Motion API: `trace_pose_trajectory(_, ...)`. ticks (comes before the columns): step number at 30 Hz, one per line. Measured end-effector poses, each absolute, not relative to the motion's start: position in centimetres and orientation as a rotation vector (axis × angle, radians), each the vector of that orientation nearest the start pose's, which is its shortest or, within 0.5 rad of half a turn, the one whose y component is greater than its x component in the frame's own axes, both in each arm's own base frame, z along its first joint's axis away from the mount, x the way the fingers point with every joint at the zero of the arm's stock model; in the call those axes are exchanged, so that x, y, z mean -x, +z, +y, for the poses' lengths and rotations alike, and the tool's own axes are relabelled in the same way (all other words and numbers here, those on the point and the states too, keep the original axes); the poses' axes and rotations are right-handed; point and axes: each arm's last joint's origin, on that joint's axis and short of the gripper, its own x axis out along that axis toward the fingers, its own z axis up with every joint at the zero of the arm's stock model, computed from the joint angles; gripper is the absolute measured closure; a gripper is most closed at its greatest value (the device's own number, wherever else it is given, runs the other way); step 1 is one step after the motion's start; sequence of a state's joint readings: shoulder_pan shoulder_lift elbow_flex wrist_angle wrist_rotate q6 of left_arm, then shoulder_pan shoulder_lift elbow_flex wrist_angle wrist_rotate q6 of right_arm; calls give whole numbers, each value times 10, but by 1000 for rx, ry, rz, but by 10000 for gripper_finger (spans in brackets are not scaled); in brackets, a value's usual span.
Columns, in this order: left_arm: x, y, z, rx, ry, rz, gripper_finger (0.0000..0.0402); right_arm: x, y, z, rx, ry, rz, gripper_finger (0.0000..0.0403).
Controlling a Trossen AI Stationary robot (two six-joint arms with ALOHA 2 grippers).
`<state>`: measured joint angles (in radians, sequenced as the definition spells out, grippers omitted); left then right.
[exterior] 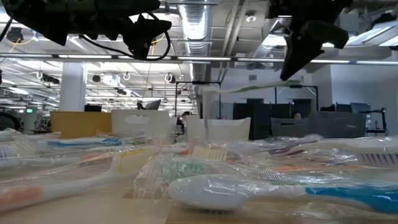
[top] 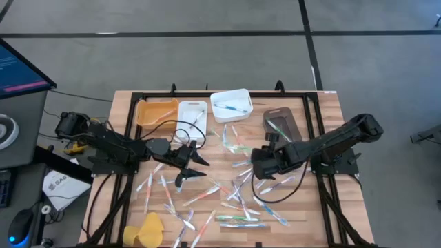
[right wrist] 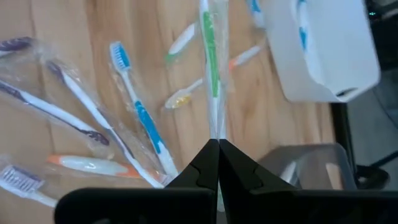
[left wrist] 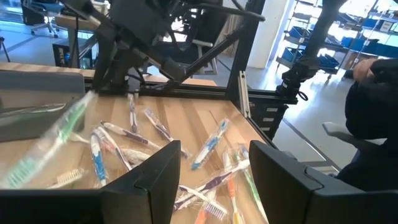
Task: Pick & Place Toothbrushes
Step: Put the green toothbrush into the black bin
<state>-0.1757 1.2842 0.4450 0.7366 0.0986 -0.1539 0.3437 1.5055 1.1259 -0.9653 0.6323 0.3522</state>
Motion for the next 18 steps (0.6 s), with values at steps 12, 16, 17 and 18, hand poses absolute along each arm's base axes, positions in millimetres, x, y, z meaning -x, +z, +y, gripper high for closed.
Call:
trace_pose_trajectory(12,-245,204,-46,149,-265,127,215,-247,250,76,243,-539,1116,403)
trace_pose_trajectory(16,-245,204,-46,149,-265,128,215,-246,250,80,235,-541,1105,403)
trace_pose_trajectory(17,-245,204,-46,149,-265,128,215,-245,251,81,239,-547,1102,403)
trace_pose_trajectory(18,-245,204,-46,149,-265,128,215,-244,251,81,244,-559,1100,403)
